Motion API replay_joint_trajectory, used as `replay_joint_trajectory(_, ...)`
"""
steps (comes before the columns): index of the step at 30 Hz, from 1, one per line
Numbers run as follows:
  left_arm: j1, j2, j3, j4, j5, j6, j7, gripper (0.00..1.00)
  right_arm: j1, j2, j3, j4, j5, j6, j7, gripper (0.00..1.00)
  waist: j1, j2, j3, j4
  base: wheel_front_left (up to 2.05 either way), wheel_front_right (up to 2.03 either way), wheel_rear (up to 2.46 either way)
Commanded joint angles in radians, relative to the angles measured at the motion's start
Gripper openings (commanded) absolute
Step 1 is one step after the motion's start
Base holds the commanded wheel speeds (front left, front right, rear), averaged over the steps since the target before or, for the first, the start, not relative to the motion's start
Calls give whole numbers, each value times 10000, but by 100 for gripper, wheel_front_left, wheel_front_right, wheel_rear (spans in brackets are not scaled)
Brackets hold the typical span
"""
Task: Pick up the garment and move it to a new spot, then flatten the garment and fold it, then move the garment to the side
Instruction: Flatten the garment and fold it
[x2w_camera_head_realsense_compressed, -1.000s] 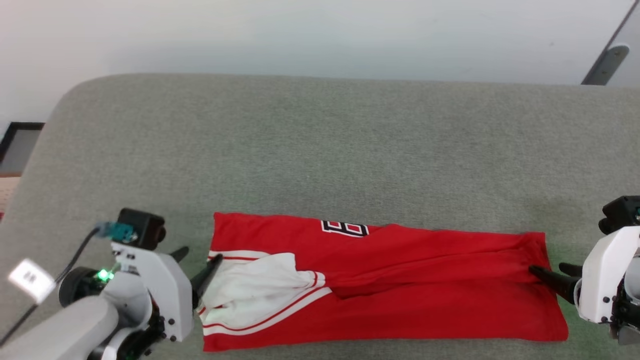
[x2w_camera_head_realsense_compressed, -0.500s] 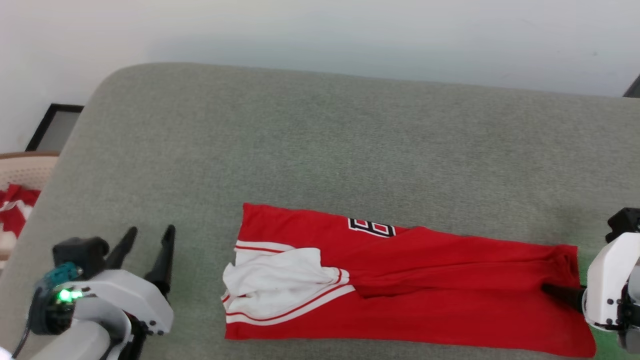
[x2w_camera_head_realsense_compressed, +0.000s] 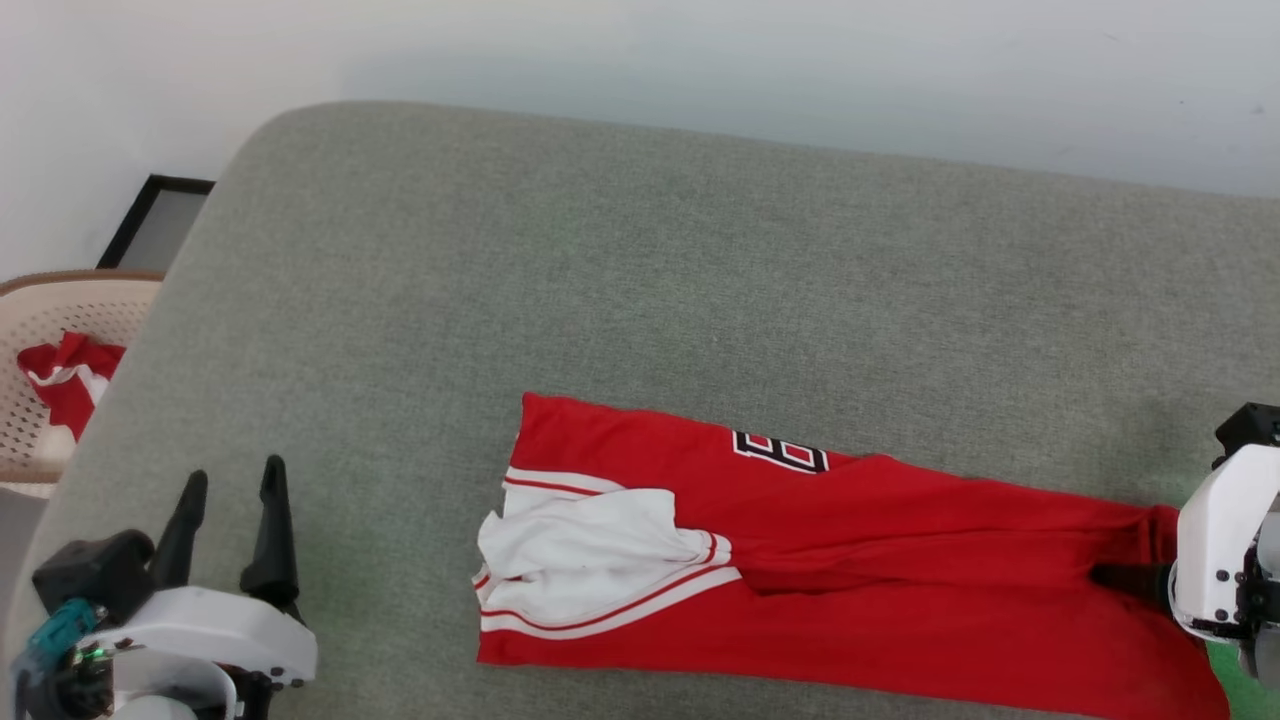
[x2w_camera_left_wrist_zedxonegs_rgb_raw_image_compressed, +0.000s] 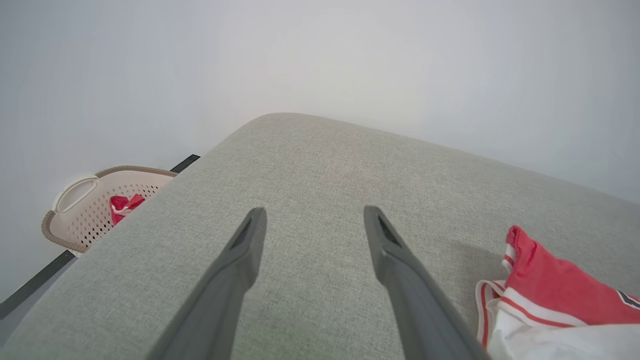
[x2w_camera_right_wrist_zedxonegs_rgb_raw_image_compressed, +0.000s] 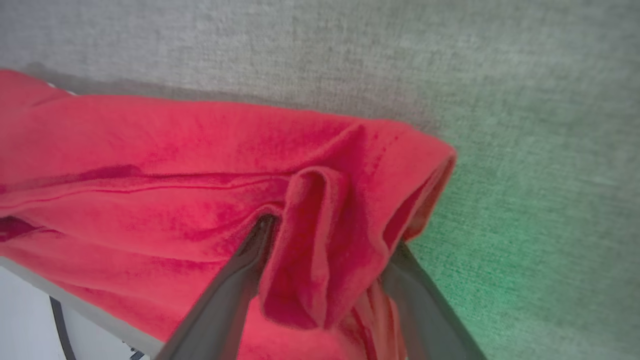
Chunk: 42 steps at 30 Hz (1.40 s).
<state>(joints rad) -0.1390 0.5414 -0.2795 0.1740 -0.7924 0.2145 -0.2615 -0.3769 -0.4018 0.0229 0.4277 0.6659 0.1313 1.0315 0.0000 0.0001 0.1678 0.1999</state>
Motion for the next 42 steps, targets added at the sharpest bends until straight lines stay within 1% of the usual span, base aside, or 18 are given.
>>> replay_joint_trajectory(1, 103, -124, 199, 33, 219, -144, -38, 100, 428, 468, 378, 389, 130, -12, 262, 100, 0, -1, 38, 46, 0, 0, 0)
replay_joint_trajectory(2, 169, -260, 344, 109, 306, -246, -38, 100, 423, 473, 451, 423, 224, -11, 395, 42, 0, -1, 51, 61, 0, 0, 0)
replay_joint_trajectory(3, 219, -371, 492, 167, 424, -353, -38, 100, 441, 479, 500, 467, 291, -9, 525, 0, 0, -1, 61, 67, 0, 0, 0)
replay_joint_trajectory(5, 223, -542, 811, 199, 726, -539, -39, 100, 507, 373, 639, 392, 320, -11, 680, 0, 0, -1, 91, 73, 0, 0, 0)
replay_joint_trajectory(12, 337, -1224, 1758, 303, 1263, -1101, -39, 100, 348, 259, 193, 144, 550, -15, 530, 0, 0, -1, 199, 40, 0, 0, 0)
replay_joint_trajectory(19, 303, -1617, 2269, 396, 1810, -1498, -40, 100, 168, -29, -235, -7, 538, -20, 222, 0, 0, -1, 235, -18, 0, 0, 0)
replay_joint_trajectory(26, 344, -1825, 2595, 553, 2242, -1796, -40, 100, 59, -675, -804, 294, 187, -31, -45, 0, 0, -1, 152, -153, 0, 0, 0)
replay_joint_trajectory(33, 408, -1921, 2819, 684, 2491, -1977, -40, 100, -89, -1248, -1279, 830, -377, -26, -307, 0, 0, -1, 21, -347, 0, 0, 0)
replay_joint_trajectory(35, 400, -1936, 2847, 731, 2534, -2024, -40, 100, -152, -1291, -1267, 956, -498, -23, -350, 0, 0, -1, -21, -420, 0, 0, 0)
replay_joint_trajectory(38, 456, -1963, 2895, 818, 2595, -2070, -40, 100, -277, -1180, -1206, 898, -304, -17, -249, 0, 0, -1, -106, -557, 0, 0, 0)
replay_joint_trajectory(40, 504, -1972, 2942, 863, 2618, -2103, -40, 100, -286, -1095, -1020, 608, -72, -15, -134, 0, 0, -1, -177, -646, 0, 0, 0)
replay_joint_trajectory(42, 567, -1965, 2984, 901, 2651, -2130, -40, 100, -215, -930, -927, 228, 432, -15, 90, 0, 0, -1, -263, -730, 0, 0, 0)
